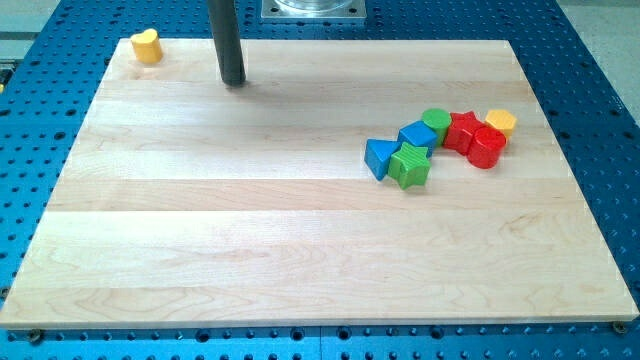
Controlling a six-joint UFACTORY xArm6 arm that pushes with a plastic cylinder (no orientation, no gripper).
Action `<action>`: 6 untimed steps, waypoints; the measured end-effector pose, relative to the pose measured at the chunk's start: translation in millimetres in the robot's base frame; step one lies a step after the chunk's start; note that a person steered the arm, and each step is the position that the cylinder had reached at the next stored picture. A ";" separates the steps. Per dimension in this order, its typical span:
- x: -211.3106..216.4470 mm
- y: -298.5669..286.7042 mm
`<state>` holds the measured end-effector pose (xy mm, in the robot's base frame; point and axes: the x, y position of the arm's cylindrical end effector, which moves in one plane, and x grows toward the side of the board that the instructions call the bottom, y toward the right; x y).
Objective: Put your arm at the diagonal bottom left of the green star
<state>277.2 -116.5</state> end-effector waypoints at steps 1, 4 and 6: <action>4.4 -1.1; 200.4 100.0; 229.6 109.7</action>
